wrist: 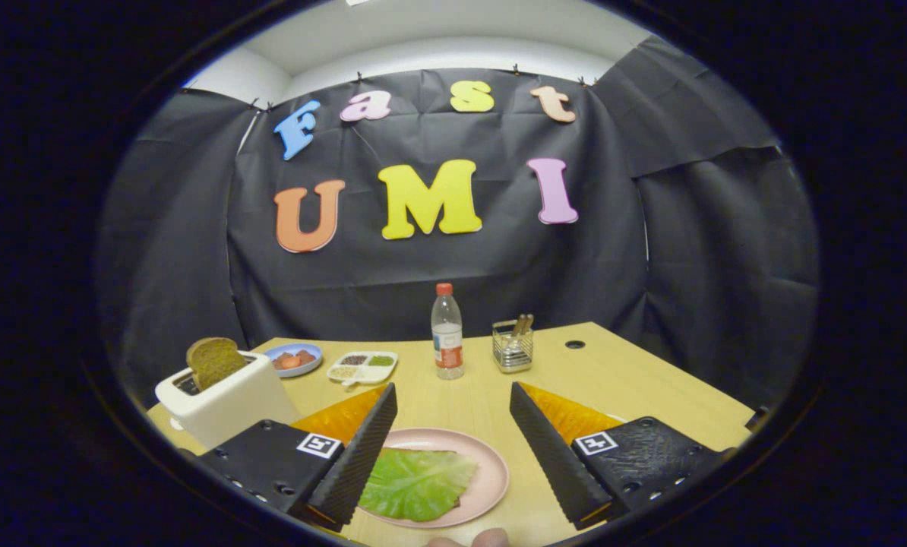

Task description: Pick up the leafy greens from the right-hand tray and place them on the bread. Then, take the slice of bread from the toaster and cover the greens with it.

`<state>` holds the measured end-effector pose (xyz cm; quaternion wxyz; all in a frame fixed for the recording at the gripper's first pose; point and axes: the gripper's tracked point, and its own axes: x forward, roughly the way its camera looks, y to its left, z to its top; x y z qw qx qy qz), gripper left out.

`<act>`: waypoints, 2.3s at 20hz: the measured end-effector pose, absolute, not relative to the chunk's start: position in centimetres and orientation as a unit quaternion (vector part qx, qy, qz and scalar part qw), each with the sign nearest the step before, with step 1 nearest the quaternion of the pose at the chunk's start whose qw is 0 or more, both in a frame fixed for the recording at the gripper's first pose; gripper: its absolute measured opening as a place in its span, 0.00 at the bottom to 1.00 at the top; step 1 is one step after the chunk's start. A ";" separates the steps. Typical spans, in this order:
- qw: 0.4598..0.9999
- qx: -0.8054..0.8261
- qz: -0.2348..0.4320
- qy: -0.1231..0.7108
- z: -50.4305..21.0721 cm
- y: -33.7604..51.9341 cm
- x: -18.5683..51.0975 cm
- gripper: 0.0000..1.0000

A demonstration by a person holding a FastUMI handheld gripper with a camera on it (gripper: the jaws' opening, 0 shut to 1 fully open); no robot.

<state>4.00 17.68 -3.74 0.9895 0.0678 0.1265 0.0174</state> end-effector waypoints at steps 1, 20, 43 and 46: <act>0.990 0.069 0.027 0.119 -2.7 18.6 3.6 0.96; 0.974 0.087 0.127 0.166 -2.1 43.0 1.7 0.96; 0.971 0.062 0.120 0.196 -2.1 45.7 4.9 0.12; 0.974 0.077 0.131 0.167 1.4 44.7 4.5 0.12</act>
